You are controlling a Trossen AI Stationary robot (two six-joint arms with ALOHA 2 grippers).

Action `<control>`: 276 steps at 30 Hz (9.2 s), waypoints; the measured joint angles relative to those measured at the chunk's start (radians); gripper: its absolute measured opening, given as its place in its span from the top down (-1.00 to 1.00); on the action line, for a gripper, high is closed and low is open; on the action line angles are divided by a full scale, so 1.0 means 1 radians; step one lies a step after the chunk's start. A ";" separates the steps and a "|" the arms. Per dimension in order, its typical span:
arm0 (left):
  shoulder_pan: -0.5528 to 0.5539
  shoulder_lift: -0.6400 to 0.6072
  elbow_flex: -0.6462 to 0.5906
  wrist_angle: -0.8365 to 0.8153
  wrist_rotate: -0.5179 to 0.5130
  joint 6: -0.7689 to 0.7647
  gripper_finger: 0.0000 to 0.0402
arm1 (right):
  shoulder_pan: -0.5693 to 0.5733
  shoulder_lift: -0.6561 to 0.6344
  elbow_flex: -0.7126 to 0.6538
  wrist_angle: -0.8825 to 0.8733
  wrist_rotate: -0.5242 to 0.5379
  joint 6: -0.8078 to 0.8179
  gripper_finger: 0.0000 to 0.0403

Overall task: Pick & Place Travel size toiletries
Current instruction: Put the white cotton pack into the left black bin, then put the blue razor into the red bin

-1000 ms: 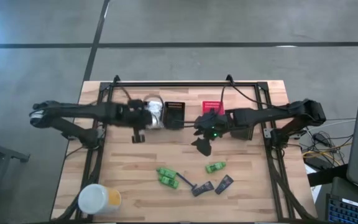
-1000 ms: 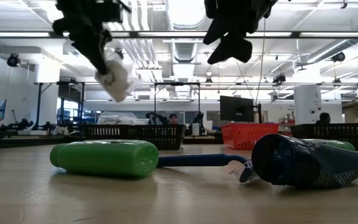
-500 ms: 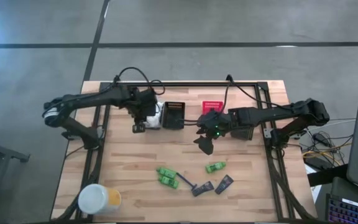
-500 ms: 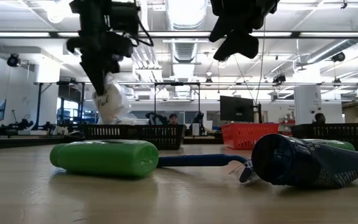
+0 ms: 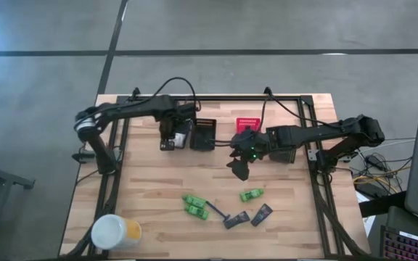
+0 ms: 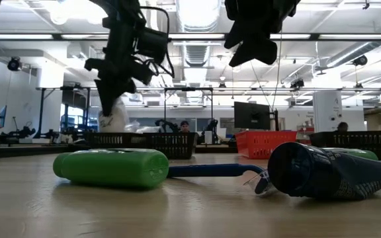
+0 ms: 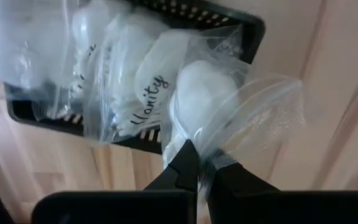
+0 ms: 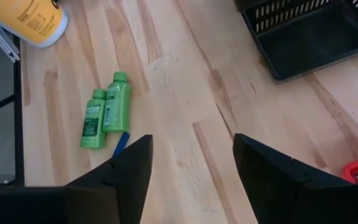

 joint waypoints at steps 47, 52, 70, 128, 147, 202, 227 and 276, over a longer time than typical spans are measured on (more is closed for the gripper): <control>-0.004 -0.086 0.063 0.119 -0.172 0.000 0.19 | 0.000 0.000 -0.018 0.005 0.034 0.025 -0.26; -0.014 -0.104 0.060 0.114 -0.027 -0.033 0.24 | 0.000 0.000 -0.020 0.007 0.036 0.022 -0.28; -0.054 -0.111 -0.135 0.421 -0.122 0.063 0.47 | 0.000 0.000 -0.047 0.010 0.044 0.031 -0.17; -0.033 -0.522 -0.258 0.570 -0.023 -0.445 0.55 | 0.000 0.001 -0.059 0.029 0.041 0.047 -0.66; -0.254 -0.591 -0.283 0.536 0.005 -0.692 0.55 | 0.058 0.001 -0.060 0.040 0.042 0.109 -0.68; -0.748 -0.223 -0.284 0.765 -0.045 -1.152 0.57 | 0.275 0.002 -0.063 -0.017 0.108 0.193 -0.76; -0.746 -0.497 -0.286 0.297 -0.243 -0.730 0.55 | 0.273 0.097 0.001 0.113 0.313 0.814 -0.53; -0.697 -0.740 -0.574 0.464 -0.257 -0.741 0.55 | 0.204 0.302 0.154 -0.201 -0.118 0.530 -0.28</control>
